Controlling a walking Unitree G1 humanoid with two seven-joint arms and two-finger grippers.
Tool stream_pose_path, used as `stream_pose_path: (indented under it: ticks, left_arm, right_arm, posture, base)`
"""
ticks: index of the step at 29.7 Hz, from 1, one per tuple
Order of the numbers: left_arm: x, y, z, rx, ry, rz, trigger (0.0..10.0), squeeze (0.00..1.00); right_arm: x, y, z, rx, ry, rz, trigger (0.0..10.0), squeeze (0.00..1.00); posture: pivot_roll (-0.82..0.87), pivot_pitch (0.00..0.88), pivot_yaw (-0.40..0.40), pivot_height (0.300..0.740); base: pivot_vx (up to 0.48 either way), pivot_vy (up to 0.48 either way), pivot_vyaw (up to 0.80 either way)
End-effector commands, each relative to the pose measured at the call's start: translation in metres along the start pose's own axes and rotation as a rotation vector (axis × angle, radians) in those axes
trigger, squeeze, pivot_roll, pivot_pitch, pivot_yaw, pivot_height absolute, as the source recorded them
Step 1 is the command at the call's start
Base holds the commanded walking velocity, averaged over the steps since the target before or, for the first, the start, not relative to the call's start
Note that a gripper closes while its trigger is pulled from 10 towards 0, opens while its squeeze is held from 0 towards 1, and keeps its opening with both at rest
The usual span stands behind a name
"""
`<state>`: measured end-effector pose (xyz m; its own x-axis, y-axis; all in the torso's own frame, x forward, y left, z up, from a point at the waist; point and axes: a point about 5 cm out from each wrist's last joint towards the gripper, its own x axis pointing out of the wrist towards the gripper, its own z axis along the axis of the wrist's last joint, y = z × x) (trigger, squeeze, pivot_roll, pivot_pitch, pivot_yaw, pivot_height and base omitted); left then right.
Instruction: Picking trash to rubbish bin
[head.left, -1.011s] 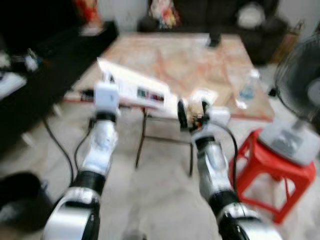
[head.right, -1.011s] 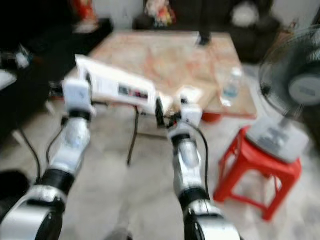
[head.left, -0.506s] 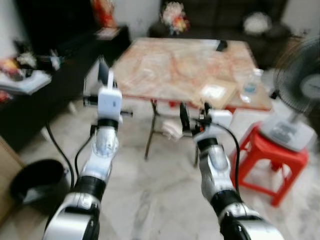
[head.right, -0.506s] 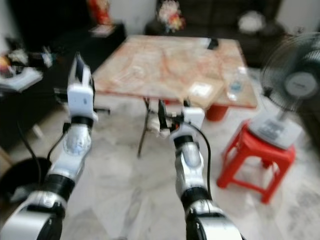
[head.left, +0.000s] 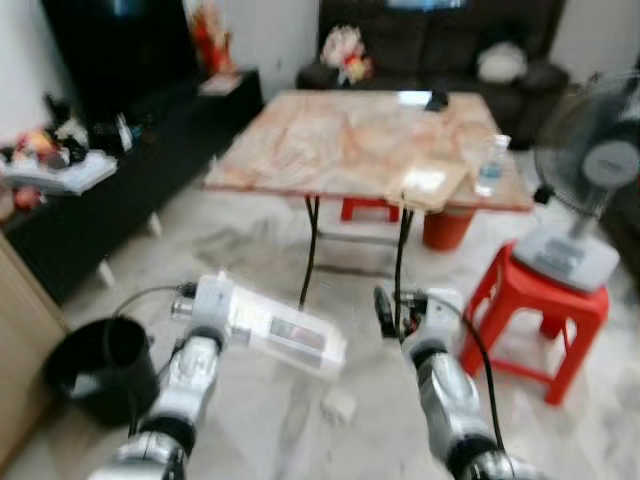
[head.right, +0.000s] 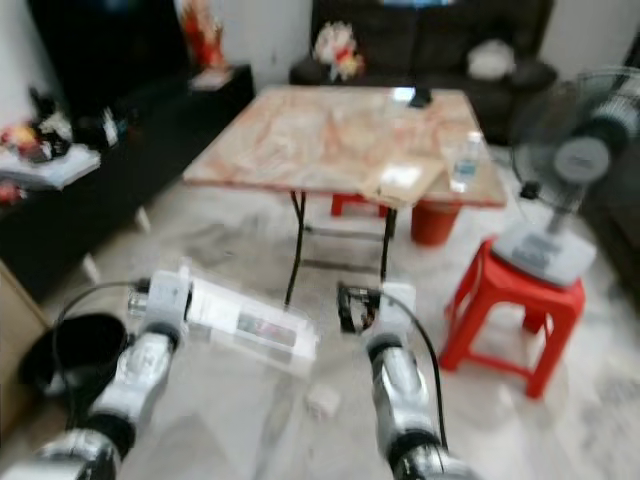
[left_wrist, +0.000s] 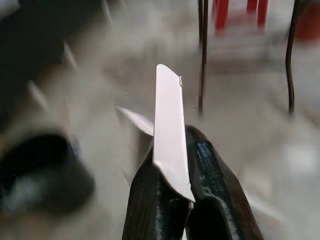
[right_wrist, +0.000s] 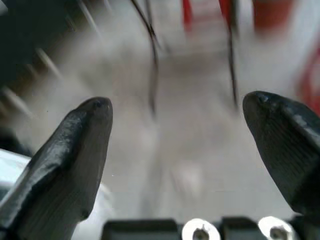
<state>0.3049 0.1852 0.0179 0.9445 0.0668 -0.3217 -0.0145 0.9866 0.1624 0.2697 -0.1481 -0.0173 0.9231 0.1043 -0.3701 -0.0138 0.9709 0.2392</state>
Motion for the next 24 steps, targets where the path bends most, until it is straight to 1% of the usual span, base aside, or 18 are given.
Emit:
stream_pose_path:
  ticks: [1,3,5,7,8,9,10,11,13,14,16,17,20,24]
  left_arm:
    - [0.003,0.000,0.006,-0.014,-0.006,-0.006,10.0,0.00]
    - [-0.001,0.002,-0.009,-0.013,0.063,0.004,10.0,0.00]
    - [-0.007,0.003,-0.024,-0.014,0.129,-0.008,10.0,0.00]
    - [-0.008,0.003,-0.027,-0.013,0.140,-0.013,10.0,0.00]
    - [-0.011,0.004,-0.034,0.011,0.172,-0.016,10.0,0.00]
    - [-0.011,0.004,-0.034,0.011,0.172,-0.016,10.0,0.00]
    - [-0.015,0.004,-0.043,0.019,0.212,-0.017,10.0,0.00]
    - [-0.017,0.005,-0.047,0.025,0.234,-0.016,10.0,0.00]
    - [-0.021,0.006,-0.055,0.039,0.272,-0.013,10.0,0.00]
    - [-0.021,0.006,-0.055,0.039,0.272,-0.013,10.0,0.00]
    - [-0.030,0.012,-0.071,0.063,0.338,0.013,10.0,0.00]
    - [-0.032,0.013,-0.073,0.069,0.352,0.020,10.0,0.00]
    - [-0.036,0.017,-0.079,0.056,0.379,0.038,10.0,0.00]
    - [-0.040,0.019,-0.085,0.029,0.402,0.045,10.0,0.00]
  right_arm:
    - [0.004,0.001,0.006,-0.013,-0.001,0.003,10.0,0.00]
    - [-0.003,-0.004,-0.009,-0.011,0.065,-0.016,10.0,0.00]
    - [-0.012,-0.011,-0.025,-0.011,0.139,-0.049,10.0,0.00]
    - [-0.013,-0.012,-0.028,-0.010,0.152,-0.055,10.0,0.00]
    - [-0.017,-0.015,-0.034,-0.013,0.184,-0.069,10.0,0.00]
    - [-0.017,-0.015,-0.034,-0.013,0.184,-0.069,10.0,0.00]
    - [-0.021,-0.018,-0.041,-0.026,0.225,-0.086,10.0,0.00]
    - [-0.023,-0.020,-0.044,-0.029,0.241,-0.094,10.0,0.00]
    - [-0.027,-0.022,-0.050,-0.036,0.266,-0.109,10.0,0.00]
    - [-0.027,-0.022,-0.050,-0.036,0.266,-0.109,10.0,0.00]
    - [-0.033,-0.025,-0.058,-0.019,0.305,-0.134,10.0,0.00]
    - [-0.034,-0.025,-0.060,-0.020,0.310,-0.136,10.0,0.00]
    - [-0.036,-0.025,-0.063,-0.027,0.323,-0.137,10.0,0.00]
    - [-0.038,-0.025,-0.067,-0.014,0.347,-0.142,10.0,0.00]
  posture:
    - [-0.02,0.000,0.024,0.740]
    - [-0.02,0.000,0.022,0.740]
    - [-0.02,0.000,0.021,0.740]
    - [-0.02,0.000,0.021,0.740]
    - [-0.02,0.000,0.021,0.740]
    - [-0.02,0.000,0.021,0.740]
    - [-0.02,0.000,0.021,0.740]
    - [-0.02,0.000,0.021,0.740]
    - [-0.02,0.000,0.021,0.740]
    - [-0.02,0.000,0.021,0.740]
    - [-0.02,0.000,0.023,0.740]
    - [-0.02,0.000,0.023,0.740]
    - [-0.01,0.000,0.020,0.740]
    - [-0.01,0.000,0.015,0.740]
  base:
    - [0.000,0.000,0.00]
    - [0.000,0.000,0.00]
    - [0.000,0.000,0.00]
    - [0.000,0.000,0.00]
    - [0.000,0.000,0.00]
    - [0.000,0.000,0.00]
    - [0.000,0.000,0.00]
    - [0.000,0.000,0.00]
    - [0.000,0.000,0.62]
    - [0.000,0.000,0.79]
    - [0.127,0.000,0.79]
    - [0.274,0.000,0.79]
    - [0.290,0.000,0.79]
    - [0.292,0.000,0.00]
